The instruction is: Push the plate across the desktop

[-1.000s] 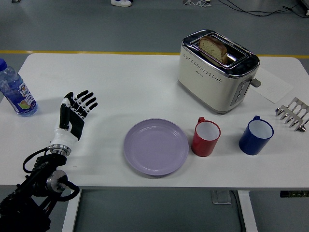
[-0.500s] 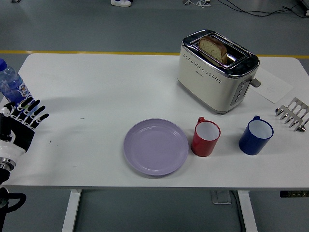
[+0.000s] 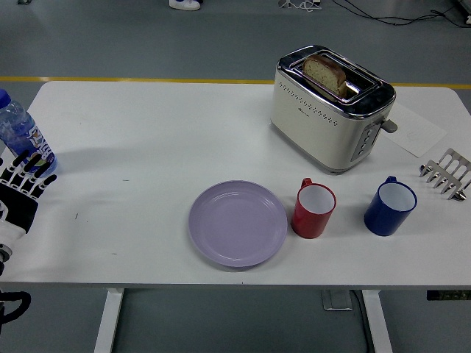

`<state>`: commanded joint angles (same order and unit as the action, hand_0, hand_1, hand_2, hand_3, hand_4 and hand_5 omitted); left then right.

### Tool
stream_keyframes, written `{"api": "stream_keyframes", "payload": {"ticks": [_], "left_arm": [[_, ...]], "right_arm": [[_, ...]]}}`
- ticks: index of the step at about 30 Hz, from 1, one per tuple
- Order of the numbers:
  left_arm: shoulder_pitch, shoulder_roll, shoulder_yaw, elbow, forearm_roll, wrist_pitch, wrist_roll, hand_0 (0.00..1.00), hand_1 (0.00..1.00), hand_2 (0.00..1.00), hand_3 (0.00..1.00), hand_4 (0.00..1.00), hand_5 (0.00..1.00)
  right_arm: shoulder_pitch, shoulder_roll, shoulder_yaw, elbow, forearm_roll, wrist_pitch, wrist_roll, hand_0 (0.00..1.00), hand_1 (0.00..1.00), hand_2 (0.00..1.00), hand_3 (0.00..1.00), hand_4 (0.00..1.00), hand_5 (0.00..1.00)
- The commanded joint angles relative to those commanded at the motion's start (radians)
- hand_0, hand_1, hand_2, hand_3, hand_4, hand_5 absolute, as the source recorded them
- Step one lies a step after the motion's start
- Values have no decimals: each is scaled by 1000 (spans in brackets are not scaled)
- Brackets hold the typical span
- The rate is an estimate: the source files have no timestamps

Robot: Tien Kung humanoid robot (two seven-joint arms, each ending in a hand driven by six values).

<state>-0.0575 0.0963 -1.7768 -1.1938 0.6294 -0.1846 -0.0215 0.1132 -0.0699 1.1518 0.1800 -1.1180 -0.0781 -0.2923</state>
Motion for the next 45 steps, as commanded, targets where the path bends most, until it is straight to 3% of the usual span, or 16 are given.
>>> {"api": "stream_keyframes", "payload": {"ticks": [19,45], "left_arm": [[4,0,33,17,-1,6,-6,406,584,611,622,486,998],[9,-7,31,21,-6,19,-7,397,576,601,623,488,998]], "right_arm": [[11,-3,42,0,-34,-3,0,607,517,590,574,364,250],[14,-10,15,0,5,-4,12,607,517,590,574,365,248]]}}
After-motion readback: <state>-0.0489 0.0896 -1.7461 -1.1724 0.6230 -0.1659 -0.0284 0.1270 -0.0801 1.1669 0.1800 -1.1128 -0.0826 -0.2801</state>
